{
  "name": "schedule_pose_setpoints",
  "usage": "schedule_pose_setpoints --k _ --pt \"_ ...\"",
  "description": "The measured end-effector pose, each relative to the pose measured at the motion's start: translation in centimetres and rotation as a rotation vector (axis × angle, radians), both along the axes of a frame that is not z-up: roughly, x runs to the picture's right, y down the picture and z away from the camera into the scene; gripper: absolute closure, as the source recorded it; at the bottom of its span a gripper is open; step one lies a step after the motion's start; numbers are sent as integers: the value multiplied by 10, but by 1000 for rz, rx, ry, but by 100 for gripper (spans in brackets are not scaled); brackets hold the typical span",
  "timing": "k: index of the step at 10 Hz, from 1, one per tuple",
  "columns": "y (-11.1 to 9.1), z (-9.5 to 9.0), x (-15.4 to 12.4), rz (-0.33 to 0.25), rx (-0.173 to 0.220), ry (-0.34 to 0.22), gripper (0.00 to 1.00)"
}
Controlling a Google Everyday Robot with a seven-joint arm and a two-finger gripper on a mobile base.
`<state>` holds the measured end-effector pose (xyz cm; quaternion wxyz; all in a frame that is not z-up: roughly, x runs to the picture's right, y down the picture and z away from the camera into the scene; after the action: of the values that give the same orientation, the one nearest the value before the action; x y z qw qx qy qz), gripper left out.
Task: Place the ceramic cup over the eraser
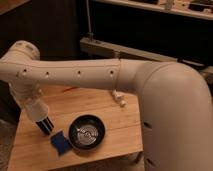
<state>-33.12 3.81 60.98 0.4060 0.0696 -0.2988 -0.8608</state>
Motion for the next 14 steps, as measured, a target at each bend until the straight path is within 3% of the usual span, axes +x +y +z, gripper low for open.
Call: schedule_pose_setpoints --k 9,14 --pt "19 24 4 -29 -87 30 100" --pt "38 32 -9 -51 -116 38 100"
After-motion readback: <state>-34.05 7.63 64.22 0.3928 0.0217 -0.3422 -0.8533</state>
